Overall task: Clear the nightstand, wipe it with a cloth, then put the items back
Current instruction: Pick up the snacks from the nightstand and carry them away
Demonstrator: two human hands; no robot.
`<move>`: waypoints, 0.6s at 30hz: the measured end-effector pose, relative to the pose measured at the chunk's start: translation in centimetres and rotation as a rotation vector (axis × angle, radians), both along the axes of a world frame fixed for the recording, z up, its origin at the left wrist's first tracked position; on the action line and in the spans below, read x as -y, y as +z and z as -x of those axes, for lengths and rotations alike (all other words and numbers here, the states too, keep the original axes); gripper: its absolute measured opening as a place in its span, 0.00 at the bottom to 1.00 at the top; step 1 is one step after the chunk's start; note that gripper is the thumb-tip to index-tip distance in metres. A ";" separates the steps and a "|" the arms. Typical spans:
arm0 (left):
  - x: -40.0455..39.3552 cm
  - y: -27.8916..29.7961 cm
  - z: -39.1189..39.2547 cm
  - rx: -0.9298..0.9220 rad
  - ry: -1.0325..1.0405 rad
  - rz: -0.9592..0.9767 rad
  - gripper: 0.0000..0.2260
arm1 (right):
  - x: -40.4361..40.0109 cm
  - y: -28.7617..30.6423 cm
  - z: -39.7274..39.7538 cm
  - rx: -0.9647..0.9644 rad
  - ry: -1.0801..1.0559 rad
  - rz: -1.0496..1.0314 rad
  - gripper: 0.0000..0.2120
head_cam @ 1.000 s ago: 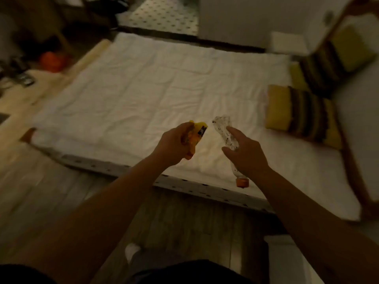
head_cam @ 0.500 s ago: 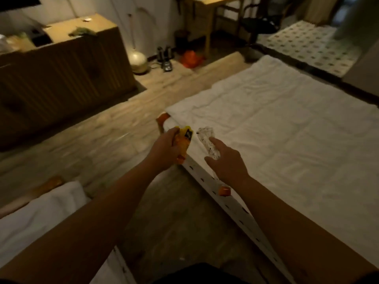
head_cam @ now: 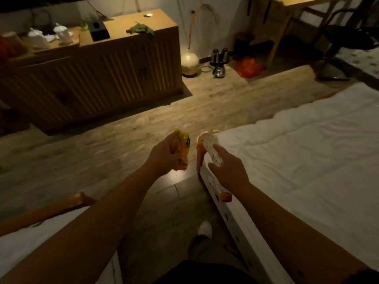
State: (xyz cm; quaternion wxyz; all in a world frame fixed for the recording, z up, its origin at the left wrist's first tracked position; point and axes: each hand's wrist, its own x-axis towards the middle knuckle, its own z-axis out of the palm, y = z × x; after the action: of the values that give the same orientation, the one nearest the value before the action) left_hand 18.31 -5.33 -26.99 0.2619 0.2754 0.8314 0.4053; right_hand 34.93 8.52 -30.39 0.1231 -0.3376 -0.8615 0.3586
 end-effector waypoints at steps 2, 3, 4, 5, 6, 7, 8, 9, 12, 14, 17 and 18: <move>-2.6 0.0 3.3 -0.029 -0.008 0.008 0.35 | -3.0 -0.5 3.3 0.018 0.001 0.013 0.28; -4.2 0.2 5.1 -0.031 -0.014 0.026 0.34 | -4.9 -0.7 4.9 0.034 -0.011 0.024 0.27; -5.6 0.2 6.6 -0.026 -0.014 0.038 0.34 | -6.4 -0.8 6.5 0.047 -0.019 0.023 0.27; -6.8 0.2 7.8 -0.017 -0.010 0.033 0.33 | -7.6 -0.8 7.7 0.062 -0.022 0.025 0.27; -8.2 0.1 9.2 -0.007 -0.006 0.023 0.32 | -8.9 -0.8 9.0 0.075 -0.028 0.027 0.27; -9.8 0.0 10.8 0.004 -0.003 0.020 0.31 | -10.4 -0.7 10.3 0.085 -0.040 0.043 0.27; -11.3 -0.3 12.3 0.011 -0.006 0.022 0.30 | -11.7 -0.8 11.5 0.084 -0.053 0.057 0.27; -12.8 -0.6 13.7 0.016 -0.019 0.029 0.28 | -12.8 -0.8 12.6 0.082 -0.065 0.068 0.27; -17.7 -2.6 18.1 0.012 -0.086 0.063 0.27 | -16.2 -1.8 15.7 0.108 -0.115 0.075 0.23; -21.0 -4.4 20.8 0.016 -0.162 0.089 0.28 | -17.9 -3.2 17.7 0.130 -0.178 0.102 0.23; -25.8 -7.2 24.7 0.109 -0.254 0.114 0.29 | -20.0 -5.7 20.6 0.115 -0.315 0.152 0.19; -27.7 -8.3 26.2 0.145 -0.285 0.111 0.30 | -20.8 -6.5 21.9 0.109 -0.364 0.148 0.19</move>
State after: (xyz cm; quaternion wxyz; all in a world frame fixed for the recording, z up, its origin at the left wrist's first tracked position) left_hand -7.86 22.37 -35.26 0.3911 0.3456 0.7839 0.3363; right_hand 13.06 29.36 -36.92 0.1140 -0.5145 -0.7630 0.3742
